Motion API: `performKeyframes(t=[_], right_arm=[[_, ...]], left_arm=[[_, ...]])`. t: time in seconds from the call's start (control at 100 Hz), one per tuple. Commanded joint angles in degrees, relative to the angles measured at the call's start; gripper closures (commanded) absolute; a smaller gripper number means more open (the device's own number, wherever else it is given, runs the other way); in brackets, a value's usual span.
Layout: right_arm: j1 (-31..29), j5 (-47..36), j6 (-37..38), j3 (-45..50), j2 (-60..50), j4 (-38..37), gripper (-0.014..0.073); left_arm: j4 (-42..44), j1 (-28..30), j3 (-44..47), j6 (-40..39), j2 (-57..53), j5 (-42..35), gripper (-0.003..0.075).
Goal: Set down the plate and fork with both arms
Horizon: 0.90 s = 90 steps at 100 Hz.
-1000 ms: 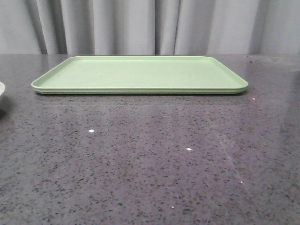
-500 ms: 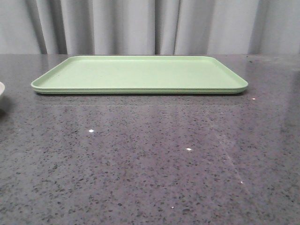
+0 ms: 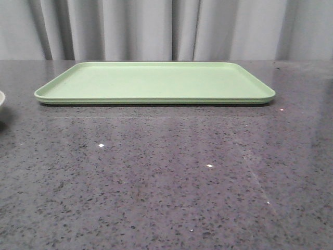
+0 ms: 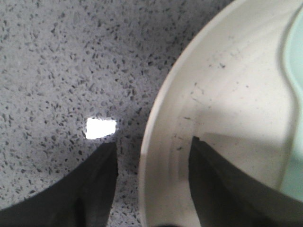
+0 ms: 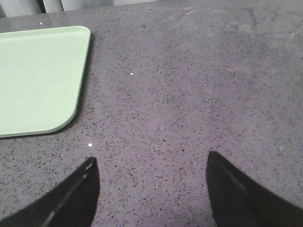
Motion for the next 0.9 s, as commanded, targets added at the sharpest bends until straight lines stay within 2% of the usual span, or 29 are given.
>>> performKeyframes(t=[0.0, 0.18, 0.25, 0.32, 0.51, 0.61, 0.89], right_arm=[[-0.4, -4.2, -0.1, -2.0, 0.5, -0.2, 0.0105], [-0.4, -4.2, -0.1, -2.0, 0.5, -0.2, 0.0105], [-0.4, -4.2, -0.1, -2.0, 0.5, -0.2, 0.0105], [-0.4, -4.2, -0.1, -2.0, 0.5, -0.2, 0.0105], [-0.4, -4.2, -0.1, -2.0, 0.5, -0.2, 0.0105], [-0.4, -4.1, -0.1, -2.0, 0.5, -0.2, 0.0105], [-0.4, -4.1, -0.1, -2.0, 0.5, -0.2, 0.0105]], left_arm=[[0.6, 0.1, -1.9, -0.2, -1.1, -1.5, 0.0377], [0.6, 0.1, -1.9, -0.2, -1.1, -1.1, 0.0379], [0.6, 0.1, -1.9, -0.2, -1.1, -0.5, 0.0405], [0.6, 0.1, -1.9, -0.2, -1.1, -0.3, 0.0456], [0.6, 0.1, -1.9, 0.0, -1.1, 0.2, 0.0666], [0.6, 0.1, -1.9, 0.8, -1.1, 0.2, 0.0732], [-2.5, 0.1, -2.7, 1.4, -1.1, 0.7, 0.0741]])
